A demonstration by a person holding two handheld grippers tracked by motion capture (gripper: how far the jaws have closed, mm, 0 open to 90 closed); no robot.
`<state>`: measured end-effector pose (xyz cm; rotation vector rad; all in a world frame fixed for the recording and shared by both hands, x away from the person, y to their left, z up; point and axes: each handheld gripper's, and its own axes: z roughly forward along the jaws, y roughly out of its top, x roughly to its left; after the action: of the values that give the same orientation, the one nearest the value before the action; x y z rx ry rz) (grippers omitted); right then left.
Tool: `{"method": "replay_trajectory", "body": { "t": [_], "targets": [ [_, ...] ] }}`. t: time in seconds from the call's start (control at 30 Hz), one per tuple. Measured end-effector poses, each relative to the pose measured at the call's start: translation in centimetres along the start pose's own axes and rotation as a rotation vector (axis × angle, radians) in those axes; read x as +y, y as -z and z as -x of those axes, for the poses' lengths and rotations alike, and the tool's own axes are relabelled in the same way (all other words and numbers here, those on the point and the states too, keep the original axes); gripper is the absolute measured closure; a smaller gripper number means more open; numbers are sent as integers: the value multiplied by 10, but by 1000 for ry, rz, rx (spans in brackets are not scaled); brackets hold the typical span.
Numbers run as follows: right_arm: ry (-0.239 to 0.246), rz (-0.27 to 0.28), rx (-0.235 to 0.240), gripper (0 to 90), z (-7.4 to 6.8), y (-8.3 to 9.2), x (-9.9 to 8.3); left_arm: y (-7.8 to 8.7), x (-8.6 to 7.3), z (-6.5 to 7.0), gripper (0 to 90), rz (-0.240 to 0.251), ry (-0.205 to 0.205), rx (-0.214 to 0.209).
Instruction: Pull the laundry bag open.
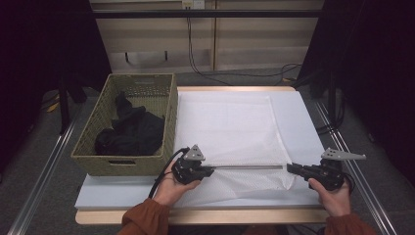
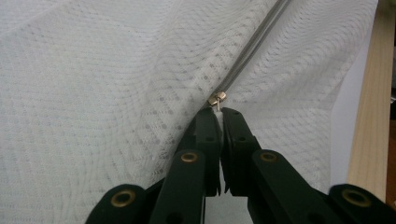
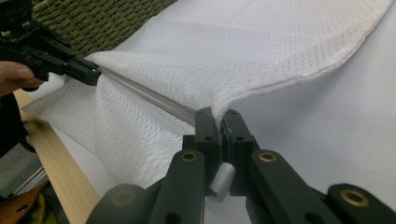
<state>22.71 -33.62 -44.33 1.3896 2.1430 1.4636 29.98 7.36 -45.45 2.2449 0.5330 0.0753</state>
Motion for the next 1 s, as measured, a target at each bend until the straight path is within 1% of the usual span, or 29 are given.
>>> {"method": "replay_trajectory", "body": {
  "t": [0.03, 0.07, 0.1, 0.13, 0.23, 0.27, 0.3, 0.4, 0.47, 0.53, 0.6, 0.63, 0.67, 0.7, 0.83, 0.87, 0.9, 0.97, 1.0],
  "targets": [
    [2, -4, -3, 869, 0, 0, 0, 0, -1, 0, 865, 5, -1, -4],
    [0, -7, -1, 870, 0, 0, 0, 1, -1, 0, 865, -8, 0, 1],
    [5, -7, 2, 869, 0, 0, -1, 0, -3, 0, 865, -11, -1, -4],
    [4, -8, -1, 870, -1, 0, 0, 0, -3, -1, 865, -21, -11, 2],
    [2, -8, 3, 870, -1, 0, 0, 0, -7, -3, 865, -3, 6, 0],
    [4, -9, -1, 870, -1, -1, 0, 0, -7, -3, 865, -9, 5, -3],
    [2, -10, 3, 870, 0, 0, 0, -1, -7, -4, 865, -2, 5, -9],
    [4, -8, 0, 870, -1, 0, 0, 0, -8, -3, 865, -13, 4, -1],
    [7, -9, -2, 869, -1, 0, 0, 0, -9, -4, 865, -9, 10, -2],
    [3, -6, -1, 870, 0, 0, -1, 2, -11, -5, 865, 0, 16, -3],
    [0, -7, 1, 870, 0, 1, -1, 5, -12, -6, 865, -7, 14, 8],
    [1, -7, -3, 870, 0, 0, -1, 6, -12, -7, 865, -8, 14, 0],
    [-2, -9, -1, 870, 0, 0, -1, 7, -13, -7, 865, -7, 21, 7],
    [2, -8, -1, 870, 0, 0, -1, 7, -12, -7, 865, -12, 15, 7],
    [0, -8, -2, 870, 0, 0, -1, 10, -13, -7, 865, -15, 13, 2],
    [-1, -7, 1, 870, 0, 0, -1, 12, -13, -5, 865, -14, 8, 13],
    [2, -9, -2, 870, 0, 0, -1, 13, -14, -5, 865, 4, 15, 5],
    [6, -7, 2, 870, 0, 0, -1, 16, -16, -5, 865, -9, 8, 6],
    [3, -8, 2, 870, -1, 0, -1, 17, -17, -6, 865, -14, 10, 10]
  ]
}}
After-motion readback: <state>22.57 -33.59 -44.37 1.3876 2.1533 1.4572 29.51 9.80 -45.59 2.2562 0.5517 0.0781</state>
